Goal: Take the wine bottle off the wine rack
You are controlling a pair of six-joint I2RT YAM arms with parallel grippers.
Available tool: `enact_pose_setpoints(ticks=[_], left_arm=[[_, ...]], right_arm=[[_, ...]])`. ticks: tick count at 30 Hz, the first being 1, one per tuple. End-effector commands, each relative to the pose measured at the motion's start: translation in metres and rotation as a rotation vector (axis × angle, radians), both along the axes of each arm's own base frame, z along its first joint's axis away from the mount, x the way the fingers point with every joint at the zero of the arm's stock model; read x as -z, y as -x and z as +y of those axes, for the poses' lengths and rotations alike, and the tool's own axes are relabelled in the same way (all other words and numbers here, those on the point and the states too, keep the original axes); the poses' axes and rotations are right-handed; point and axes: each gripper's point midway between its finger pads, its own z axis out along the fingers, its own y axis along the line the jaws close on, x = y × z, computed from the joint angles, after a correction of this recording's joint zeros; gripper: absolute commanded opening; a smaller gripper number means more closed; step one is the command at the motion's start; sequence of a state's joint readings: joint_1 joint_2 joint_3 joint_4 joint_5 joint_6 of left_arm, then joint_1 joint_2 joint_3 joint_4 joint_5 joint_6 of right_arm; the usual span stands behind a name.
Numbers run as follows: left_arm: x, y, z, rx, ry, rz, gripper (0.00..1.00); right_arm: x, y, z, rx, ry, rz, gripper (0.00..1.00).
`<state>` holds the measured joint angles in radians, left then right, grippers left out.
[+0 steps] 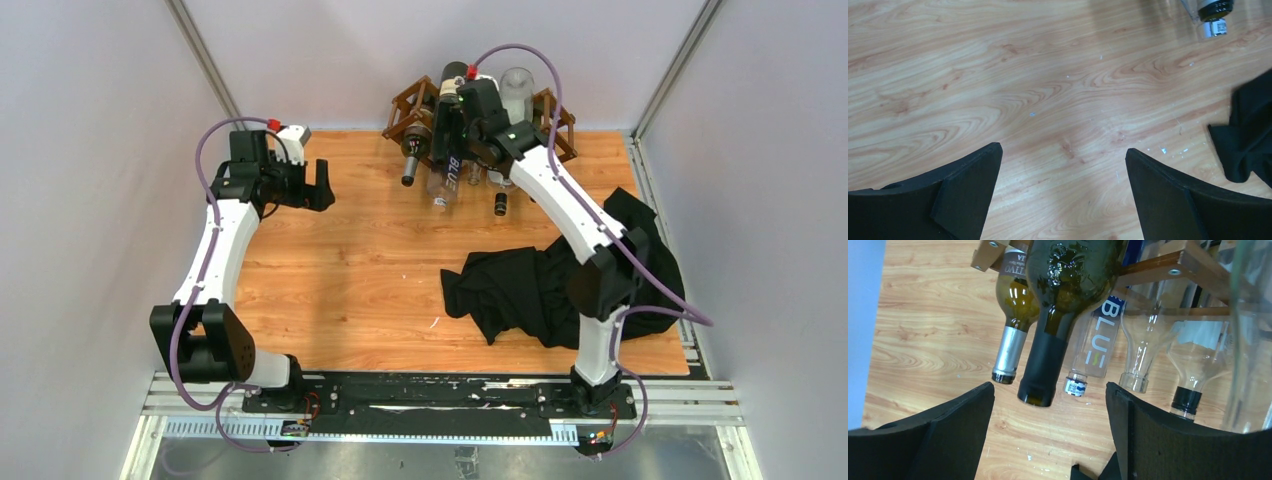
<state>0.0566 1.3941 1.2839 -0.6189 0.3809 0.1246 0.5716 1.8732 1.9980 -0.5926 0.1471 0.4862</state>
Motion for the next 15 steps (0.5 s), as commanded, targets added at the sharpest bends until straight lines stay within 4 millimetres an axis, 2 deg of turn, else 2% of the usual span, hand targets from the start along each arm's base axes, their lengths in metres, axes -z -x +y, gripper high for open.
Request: enact_pose_setpoints(ticks=[1, 8, 15], left_arm=[[0.001, 0.01, -0.011, 0.067, 0.037, 0.013, 1.0], [0.006, 0.021, -0.024, 0.16, 0.072, 0.024, 1.0], [0.003, 0.028, -0.032, 0.211, 0.098, 0.013, 1.0]], right_arm=[[0.009, -0.004, 0.012, -0.011, 0.011, 0.059, 0.84], [0.03, -0.028, 0.025, 0.006, 0.003, 0.082, 0.8], [0.058, -0.046, 0.024, 0.051, -0.016, 0.13, 0.75]])
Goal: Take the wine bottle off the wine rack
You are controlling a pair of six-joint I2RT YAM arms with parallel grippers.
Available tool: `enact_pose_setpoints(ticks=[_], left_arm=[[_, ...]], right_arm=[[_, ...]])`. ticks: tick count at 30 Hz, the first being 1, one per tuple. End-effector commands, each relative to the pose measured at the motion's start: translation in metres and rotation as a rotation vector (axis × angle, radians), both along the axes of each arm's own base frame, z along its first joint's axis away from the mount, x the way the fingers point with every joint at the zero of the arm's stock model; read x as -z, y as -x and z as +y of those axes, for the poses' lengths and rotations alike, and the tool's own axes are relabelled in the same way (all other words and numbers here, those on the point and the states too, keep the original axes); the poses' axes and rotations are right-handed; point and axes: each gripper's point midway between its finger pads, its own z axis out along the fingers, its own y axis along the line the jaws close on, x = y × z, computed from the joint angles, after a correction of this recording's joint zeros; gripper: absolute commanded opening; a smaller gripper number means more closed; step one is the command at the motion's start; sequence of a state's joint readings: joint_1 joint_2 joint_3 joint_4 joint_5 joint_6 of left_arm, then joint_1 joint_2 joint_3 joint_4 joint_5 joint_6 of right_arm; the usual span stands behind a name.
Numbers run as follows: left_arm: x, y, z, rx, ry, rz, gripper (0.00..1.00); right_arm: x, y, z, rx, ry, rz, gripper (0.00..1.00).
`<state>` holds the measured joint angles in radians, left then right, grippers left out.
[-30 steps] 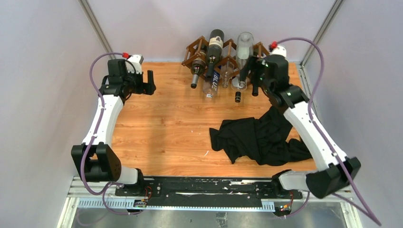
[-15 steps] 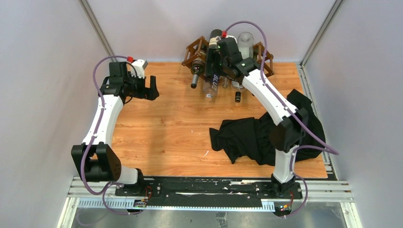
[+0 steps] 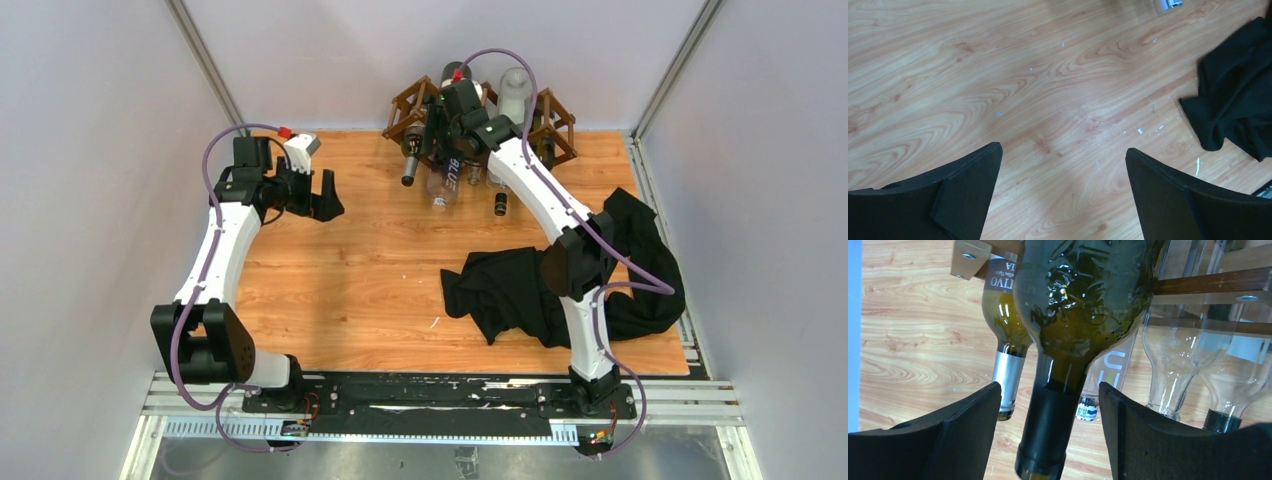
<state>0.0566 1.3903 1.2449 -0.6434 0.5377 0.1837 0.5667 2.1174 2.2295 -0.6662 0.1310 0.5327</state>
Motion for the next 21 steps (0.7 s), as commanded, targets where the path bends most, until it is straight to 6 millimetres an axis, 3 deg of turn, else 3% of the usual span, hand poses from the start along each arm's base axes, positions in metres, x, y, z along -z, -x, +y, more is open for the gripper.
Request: enact_pose_setpoints(ticks=[1, 17, 19, 21], left_arm=[[-0.007, 0.012, -0.009, 0.065, 0.031, -0.016, 1.0], [-0.007, 0.015, -0.02, 0.106, 0.036, -0.017, 1.0], [-0.009, 0.016, -0.021, 0.106, 0.035, -0.023, 1.0], [-0.012, 0.018, -0.023, 0.108, 0.035, -0.03, 1.0]], right_arm=[[0.015, -0.01, -0.002, 0.04, -0.026, 0.042, 0.74], [0.017, -0.027, -0.001, 0.075, -0.132, 0.034, 0.53], [0.016, -0.028, -0.002, 0.078, -0.147, 0.036, 0.48], [0.016, -0.028, -0.003, 0.078, -0.16, 0.043, 0.34]])
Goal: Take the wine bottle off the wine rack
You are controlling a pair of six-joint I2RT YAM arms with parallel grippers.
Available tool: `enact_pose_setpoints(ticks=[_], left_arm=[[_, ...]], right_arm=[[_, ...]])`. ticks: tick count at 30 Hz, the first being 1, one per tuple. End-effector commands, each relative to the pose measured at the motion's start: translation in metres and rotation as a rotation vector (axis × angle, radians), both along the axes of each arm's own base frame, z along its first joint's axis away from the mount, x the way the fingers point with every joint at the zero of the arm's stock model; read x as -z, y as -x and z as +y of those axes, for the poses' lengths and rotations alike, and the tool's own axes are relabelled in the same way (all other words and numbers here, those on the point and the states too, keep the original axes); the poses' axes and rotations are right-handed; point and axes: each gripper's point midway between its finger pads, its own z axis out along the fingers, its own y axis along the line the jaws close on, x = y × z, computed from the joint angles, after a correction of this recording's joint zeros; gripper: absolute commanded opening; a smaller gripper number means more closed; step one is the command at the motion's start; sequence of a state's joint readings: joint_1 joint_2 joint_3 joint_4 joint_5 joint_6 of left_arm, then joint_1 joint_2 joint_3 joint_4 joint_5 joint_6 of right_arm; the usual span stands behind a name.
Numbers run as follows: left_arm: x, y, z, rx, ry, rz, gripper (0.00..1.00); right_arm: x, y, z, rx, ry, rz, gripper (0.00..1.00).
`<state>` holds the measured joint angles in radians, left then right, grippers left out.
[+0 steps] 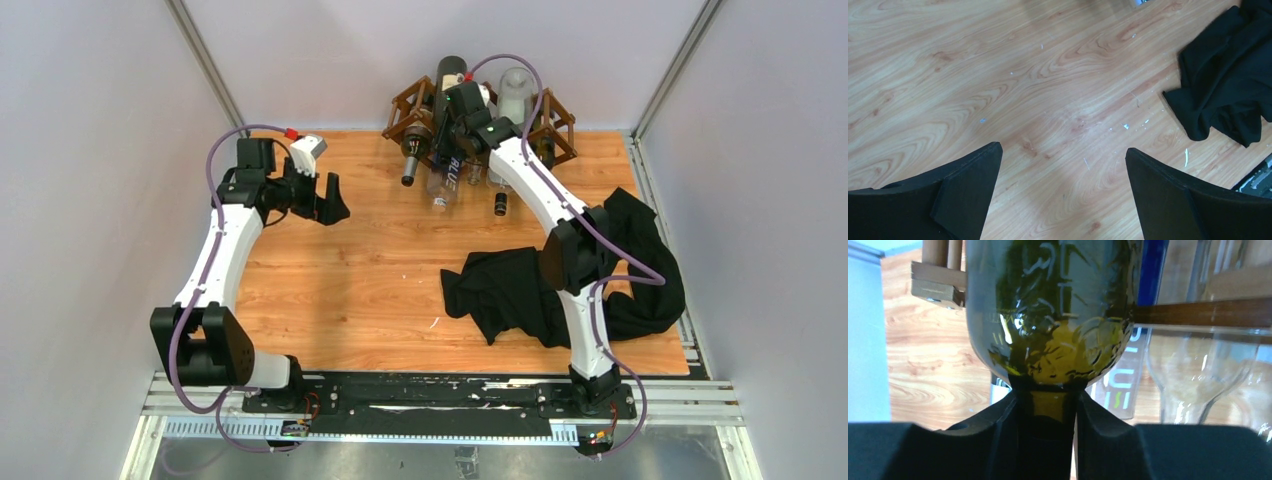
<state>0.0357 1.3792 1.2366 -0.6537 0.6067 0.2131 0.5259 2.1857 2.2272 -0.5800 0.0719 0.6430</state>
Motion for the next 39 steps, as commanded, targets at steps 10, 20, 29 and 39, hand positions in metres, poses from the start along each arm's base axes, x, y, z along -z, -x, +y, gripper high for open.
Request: enact_pose_setpoints(ticks=[10, 20, 29, 39], left_arm=[[-0.02, 0.013, -0.006, 0.018, -0.021, -0.067, 1.0], [-0.032, 0.021, -0.02, 0.068, -0.036, -0.116, 1.0], [-0.055, 0.029, -0.027, 0.15, -0.097, -0.244, 1.0], [-0.076, 0.059, -0.027, 0.449, -0.404, -0.62, 1.0]], right_arm=[[-0.054, 0.022, -0.017, -0.009, -0.093, -0.075, 0.0], [-0.109, 0.083, -0.027, -0.133, -0.197, -0.22, 0.0], [-0.11, 0.15, -0.023, -0.314, -0.226, -0.215, 0.0], [-0.091, 0.237, -0.005, -0.635, -0.184, -0.095, 0.0]])
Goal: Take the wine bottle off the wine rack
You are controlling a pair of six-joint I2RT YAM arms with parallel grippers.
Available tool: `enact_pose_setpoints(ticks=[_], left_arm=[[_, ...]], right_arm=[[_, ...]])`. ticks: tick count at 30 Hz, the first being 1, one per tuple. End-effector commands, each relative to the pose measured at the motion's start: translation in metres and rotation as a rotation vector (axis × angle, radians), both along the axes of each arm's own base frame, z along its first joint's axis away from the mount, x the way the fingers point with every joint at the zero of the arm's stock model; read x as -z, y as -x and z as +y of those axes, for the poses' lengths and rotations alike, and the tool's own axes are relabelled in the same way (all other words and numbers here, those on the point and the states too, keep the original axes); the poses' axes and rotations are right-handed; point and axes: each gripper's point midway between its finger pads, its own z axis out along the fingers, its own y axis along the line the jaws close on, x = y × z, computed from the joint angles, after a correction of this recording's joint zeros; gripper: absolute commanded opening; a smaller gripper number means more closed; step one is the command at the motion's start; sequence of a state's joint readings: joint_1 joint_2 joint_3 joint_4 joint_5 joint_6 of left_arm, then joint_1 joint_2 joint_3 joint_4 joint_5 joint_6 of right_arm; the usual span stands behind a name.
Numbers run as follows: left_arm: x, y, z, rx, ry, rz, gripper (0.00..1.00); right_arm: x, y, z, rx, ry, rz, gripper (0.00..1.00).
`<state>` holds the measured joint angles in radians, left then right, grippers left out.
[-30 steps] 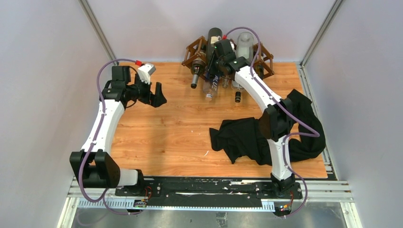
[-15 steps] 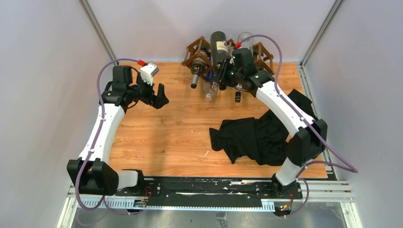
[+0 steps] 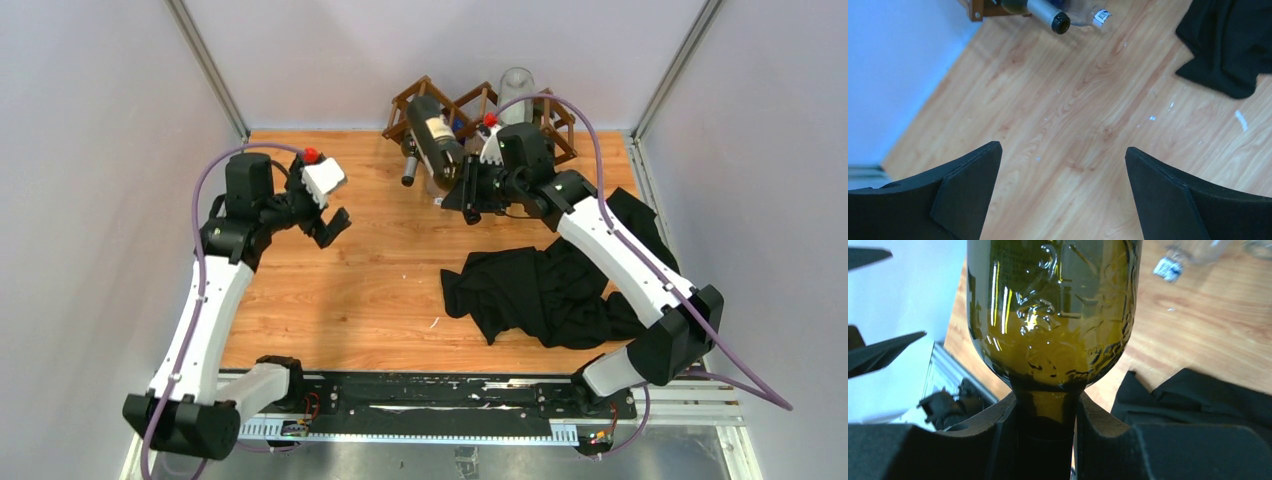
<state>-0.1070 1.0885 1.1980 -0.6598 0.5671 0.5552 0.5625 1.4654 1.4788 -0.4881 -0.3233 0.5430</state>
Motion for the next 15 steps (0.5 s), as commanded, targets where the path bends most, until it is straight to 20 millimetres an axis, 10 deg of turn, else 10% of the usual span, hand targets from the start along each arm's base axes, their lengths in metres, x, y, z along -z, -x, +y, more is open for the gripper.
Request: enact_pose_setpoints(ticks=[1, 15], left_arm=[[-0.004, 0.018, 0.0, 0.17, -0.201, -0.219, 1.0], [0.01, 0.063, -0.006, 0.451, -0.518, -0.6, 1.0]], right_arm=[[-0.03, 0.046, 0.021, -0.235, -0.04, -0.101, 0.0], [0.002, 0.136, 0.076, -0.579, 0.052, -0.031, 0.0]])
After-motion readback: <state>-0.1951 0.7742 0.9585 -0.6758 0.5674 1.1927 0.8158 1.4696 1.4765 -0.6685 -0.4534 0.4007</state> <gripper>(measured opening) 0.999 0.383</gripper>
